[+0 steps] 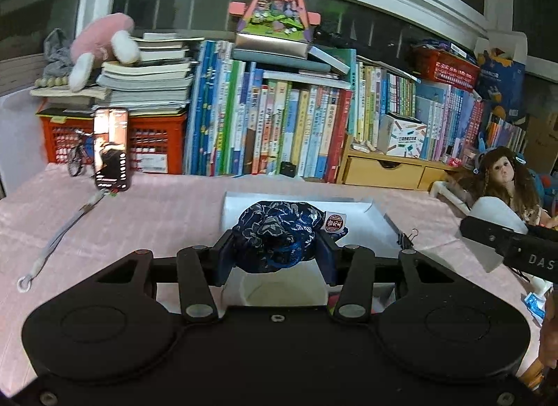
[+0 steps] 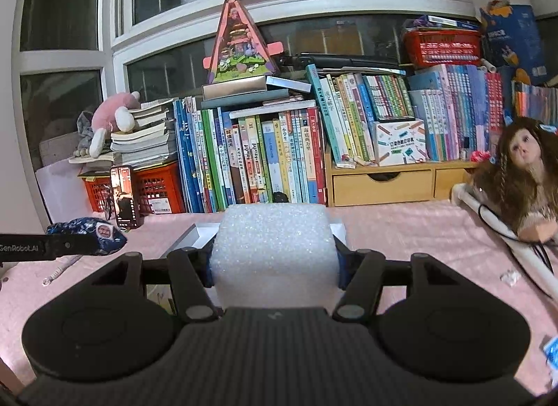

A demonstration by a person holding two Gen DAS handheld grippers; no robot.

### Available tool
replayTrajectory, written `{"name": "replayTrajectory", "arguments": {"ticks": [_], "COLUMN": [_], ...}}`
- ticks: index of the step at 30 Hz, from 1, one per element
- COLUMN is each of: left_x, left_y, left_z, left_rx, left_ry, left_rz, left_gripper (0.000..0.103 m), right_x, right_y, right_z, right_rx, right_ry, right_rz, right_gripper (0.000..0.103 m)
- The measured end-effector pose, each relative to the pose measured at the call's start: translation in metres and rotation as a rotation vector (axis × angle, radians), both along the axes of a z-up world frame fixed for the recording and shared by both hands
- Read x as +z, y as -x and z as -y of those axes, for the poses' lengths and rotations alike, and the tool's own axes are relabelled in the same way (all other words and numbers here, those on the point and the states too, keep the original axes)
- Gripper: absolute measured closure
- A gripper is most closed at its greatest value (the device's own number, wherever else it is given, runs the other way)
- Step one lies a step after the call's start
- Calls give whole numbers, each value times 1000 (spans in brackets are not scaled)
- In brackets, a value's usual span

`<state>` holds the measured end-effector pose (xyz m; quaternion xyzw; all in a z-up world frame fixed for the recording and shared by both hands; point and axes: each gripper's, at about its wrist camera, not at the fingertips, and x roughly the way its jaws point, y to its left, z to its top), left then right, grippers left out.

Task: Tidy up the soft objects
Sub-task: 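Lift the navy pouch with the left tool and carry it over the grey tray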

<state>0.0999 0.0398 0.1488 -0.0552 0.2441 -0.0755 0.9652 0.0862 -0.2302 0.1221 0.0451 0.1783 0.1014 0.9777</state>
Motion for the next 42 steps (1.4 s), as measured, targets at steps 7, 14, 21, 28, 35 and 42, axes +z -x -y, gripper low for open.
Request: {"name": "replayTrajectory", "arguments": {"ticks": [7, 14, 21, 28, 35, 42], "left_x": [3, -10, -37, -62, -74, -79], "left_y": [-44, -100, -149, -173, -184, -189], "left_z": [21, 31, 37, 47, 58, 63], "left_rx": [-32, -32, -27, -35, -47, -56], "left_ry": [-22, -16, -2, 12, 4, 11], "left_rz": [-67, -198, -351, -440, -483, -504], "left_gripper": [58, 58, 58, 58, 58, 57], "right_x": [9, 10, -5, -29, -42, -51], "right_y": [-36, -86, -138, -172, -193, -204], "right_z": [-6, -5, -12, -15, -17, -16], "right_rx": [26, 46, 56, 39, 16, -3], "right_ry": [43, 38, 71, 84, 70, 69], "right_rz": [-59, -208, -401, -534, -615, -651], "right_gripper": [40, 40, 40, 39, 38, 35]}}
